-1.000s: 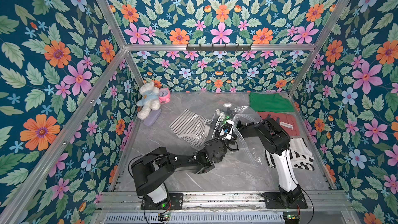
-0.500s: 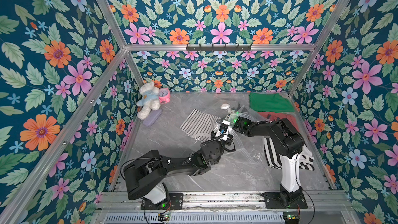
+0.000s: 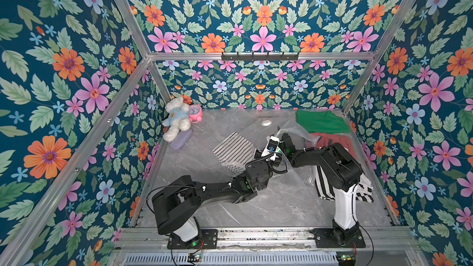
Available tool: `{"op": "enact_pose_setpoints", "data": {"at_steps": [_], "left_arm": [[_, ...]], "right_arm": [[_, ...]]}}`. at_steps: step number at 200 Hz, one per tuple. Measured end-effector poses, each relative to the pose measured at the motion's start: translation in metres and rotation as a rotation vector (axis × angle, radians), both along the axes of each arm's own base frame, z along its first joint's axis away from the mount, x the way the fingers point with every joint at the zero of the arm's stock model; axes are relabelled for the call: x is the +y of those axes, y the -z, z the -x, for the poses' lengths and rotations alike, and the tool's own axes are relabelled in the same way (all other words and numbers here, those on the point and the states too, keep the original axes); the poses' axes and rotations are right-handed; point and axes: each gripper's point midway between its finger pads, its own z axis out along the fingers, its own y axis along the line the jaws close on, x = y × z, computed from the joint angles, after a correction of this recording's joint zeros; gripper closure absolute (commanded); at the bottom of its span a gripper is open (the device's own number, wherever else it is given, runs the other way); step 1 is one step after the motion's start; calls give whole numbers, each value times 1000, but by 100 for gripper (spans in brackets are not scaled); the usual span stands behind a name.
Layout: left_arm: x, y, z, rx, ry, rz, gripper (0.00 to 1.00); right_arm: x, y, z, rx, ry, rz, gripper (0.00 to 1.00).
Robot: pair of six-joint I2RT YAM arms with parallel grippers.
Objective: Take the tank top out of the vacuum bag
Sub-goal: Take out the tank top from the vacuum bag.
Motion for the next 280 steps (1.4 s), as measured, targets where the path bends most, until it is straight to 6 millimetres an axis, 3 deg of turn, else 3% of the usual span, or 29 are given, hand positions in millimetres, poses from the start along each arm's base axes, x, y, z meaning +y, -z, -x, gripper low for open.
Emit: {"op": "enact_pose_setpoints", "data": {"at_steps": [47,107,186,219,245,280], "left_arm": [[8,6,-7,7,-79,-27,100],[21,8,-17,31,-193,-48,100],[19,16,-26,58,-226,-99,100],[16,19,-27,62,-225,-110,100],[14,27,-27,74,-224,-140,100],[9,38,-30,94,-220,-173,100]], "right_arm": [[-14,-16,3,-31,31,8,100],[-32,-14,13,-36,77,43,100],[-56,-56,10,-166,109,101,100],[-73,-62,6,-177,142,135,100],[-84,-79,8,-213,154,135,100],[-112,-92,3,-231,215,156,100]]}}
